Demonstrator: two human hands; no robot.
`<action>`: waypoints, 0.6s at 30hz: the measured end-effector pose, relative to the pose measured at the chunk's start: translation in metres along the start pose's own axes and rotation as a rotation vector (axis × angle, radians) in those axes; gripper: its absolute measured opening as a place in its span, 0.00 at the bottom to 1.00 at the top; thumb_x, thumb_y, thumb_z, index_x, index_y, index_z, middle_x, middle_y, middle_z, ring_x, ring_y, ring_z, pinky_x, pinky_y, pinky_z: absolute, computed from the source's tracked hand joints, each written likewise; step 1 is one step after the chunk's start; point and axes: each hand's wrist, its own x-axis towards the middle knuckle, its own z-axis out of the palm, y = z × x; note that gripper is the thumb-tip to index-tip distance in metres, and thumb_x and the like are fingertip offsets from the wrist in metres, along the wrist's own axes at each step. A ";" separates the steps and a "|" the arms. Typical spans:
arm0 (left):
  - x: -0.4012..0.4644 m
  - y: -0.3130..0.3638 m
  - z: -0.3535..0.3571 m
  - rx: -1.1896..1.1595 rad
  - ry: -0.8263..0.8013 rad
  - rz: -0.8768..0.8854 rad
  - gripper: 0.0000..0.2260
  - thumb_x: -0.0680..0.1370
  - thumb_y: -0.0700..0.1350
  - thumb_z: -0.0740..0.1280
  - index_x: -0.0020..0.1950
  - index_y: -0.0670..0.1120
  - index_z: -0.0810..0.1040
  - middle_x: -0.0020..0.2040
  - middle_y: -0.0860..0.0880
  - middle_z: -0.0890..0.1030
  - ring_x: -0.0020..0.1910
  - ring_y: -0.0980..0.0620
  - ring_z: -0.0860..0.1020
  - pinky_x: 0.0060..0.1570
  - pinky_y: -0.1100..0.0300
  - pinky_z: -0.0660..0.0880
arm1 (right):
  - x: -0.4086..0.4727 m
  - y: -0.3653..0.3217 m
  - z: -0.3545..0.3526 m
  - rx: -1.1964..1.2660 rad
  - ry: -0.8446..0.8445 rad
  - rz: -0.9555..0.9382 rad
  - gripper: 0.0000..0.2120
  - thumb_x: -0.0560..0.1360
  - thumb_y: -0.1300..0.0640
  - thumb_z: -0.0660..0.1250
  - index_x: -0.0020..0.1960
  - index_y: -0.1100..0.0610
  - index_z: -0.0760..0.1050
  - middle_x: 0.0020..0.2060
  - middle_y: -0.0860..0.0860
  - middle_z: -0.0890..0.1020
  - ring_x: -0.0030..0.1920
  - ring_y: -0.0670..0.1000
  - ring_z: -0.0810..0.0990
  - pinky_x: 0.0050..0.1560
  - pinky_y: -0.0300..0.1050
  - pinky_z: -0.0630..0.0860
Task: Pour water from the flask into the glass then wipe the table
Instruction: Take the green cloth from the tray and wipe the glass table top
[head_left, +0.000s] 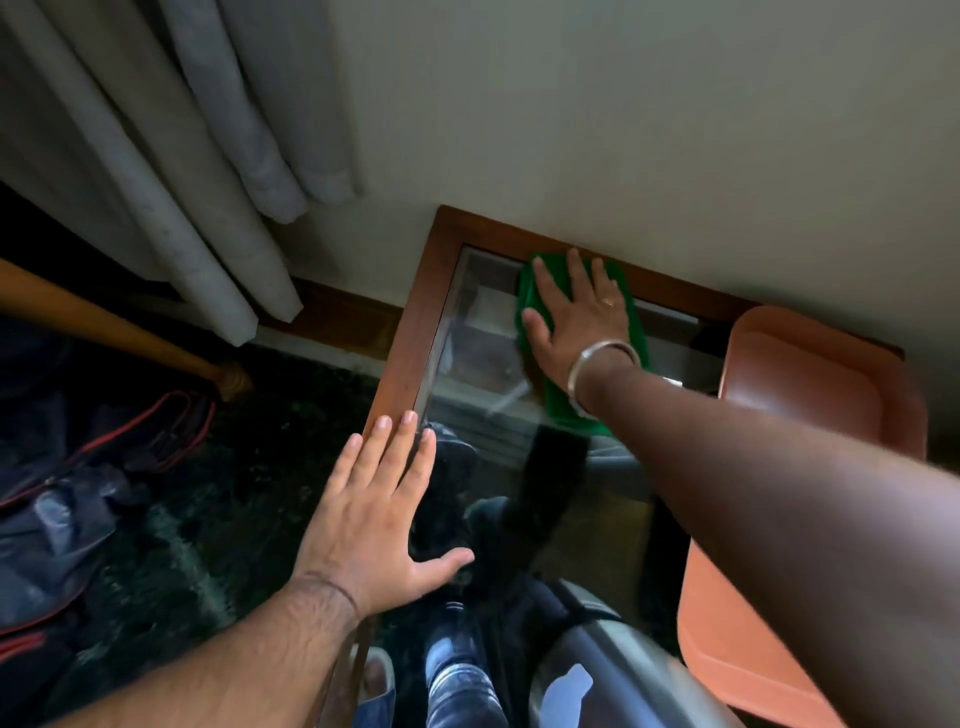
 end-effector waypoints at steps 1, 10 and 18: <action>0.000 0.001 0.000 -0.004 0.000 0.002 0.54 0.69 0.78 0.59 0.83 0.44 0.52 0.82 0.40 0.55 0.81 0.41 0.52 0.77 0.40 0.52 | 0.000 -0.013 0.003 -0.024 0.020 0.006 0.32 0.77 0.38 0.44 0.79 0.46 0.46 0.79 0.57 0.50 0.78 0.64 0.48 0.76 0.60 0.48; 0.000 0.002 -0.002 -0.032 -0.026 -0.002 0.54 0.68 0.78 0.60 0.82 0.43 0.54 0.83 0.40 0.55 0.81 0.40 0.52 0.76 0.39 0.54 | -0.039 0.047 0.007 -0.217 -0.067 -0.579 0.31 0.76 0.40 0.51 0.78 0.44 0.54 0.78 0.58 0.58 0.77 0.64 0.55 0.74 0.61 0.52; -0.001 0.000 -0.006 -0.031 -0.028 -0.004 0.53 0.68 0.78 0.60 0.81 0.42 0.58 0.82 0.41 0.56 0.81 0.40 0.54 0.75 0.40 0.55 | -0.027 -0.063 0.020 -0.079 0.029 -0.503 0.32 0.77 0.38 0.47 0.78 0.48 0.53 0.78 0.56 0.58 0.77 0.63 0.53 0.75 0.63 0.53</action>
